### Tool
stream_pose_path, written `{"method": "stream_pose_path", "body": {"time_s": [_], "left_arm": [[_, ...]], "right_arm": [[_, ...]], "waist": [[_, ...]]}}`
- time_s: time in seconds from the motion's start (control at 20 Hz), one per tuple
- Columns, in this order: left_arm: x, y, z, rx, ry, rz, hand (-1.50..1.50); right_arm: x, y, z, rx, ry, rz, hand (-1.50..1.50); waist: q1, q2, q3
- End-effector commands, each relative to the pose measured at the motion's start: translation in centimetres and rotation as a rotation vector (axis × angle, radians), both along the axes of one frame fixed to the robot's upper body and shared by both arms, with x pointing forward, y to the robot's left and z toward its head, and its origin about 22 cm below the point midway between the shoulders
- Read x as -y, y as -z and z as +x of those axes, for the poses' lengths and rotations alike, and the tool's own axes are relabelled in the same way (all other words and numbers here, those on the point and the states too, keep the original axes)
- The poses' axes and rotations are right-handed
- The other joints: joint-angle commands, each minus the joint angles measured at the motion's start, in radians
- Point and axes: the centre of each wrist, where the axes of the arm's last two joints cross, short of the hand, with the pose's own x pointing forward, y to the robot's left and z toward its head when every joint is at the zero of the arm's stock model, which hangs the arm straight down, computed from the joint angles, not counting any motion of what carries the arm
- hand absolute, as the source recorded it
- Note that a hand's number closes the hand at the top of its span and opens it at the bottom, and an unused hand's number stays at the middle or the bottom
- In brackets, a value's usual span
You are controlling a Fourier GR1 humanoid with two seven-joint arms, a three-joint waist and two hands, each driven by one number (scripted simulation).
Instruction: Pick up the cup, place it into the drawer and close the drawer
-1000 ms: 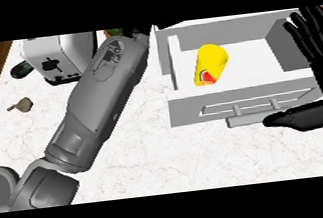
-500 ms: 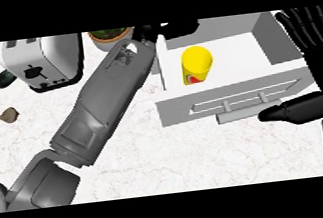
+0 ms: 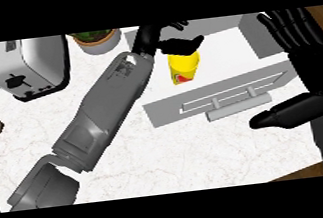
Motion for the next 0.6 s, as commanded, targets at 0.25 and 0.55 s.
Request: {"method": "stream_pose_path", "body": {"time_s": [0.25, 0.55], "left_arm": [[0.2, -0.5, -0.4, 0.071, 0.04, -0.275, -1.5], [0.2, -1.1, -0.2, 0.134, -0.035, -0.381, -1.5]], "right_arm": [[-3.7, -0.5, 0.1, -0.023, -0.418, -0.034, 1.5], [-2.6, -0.3, -0.9, -0.148, -0.52, -0.401, 1.5]], "waist": [[-0.022, 0.001, -0.002], [0.029, -0.021, -0.003]]}}
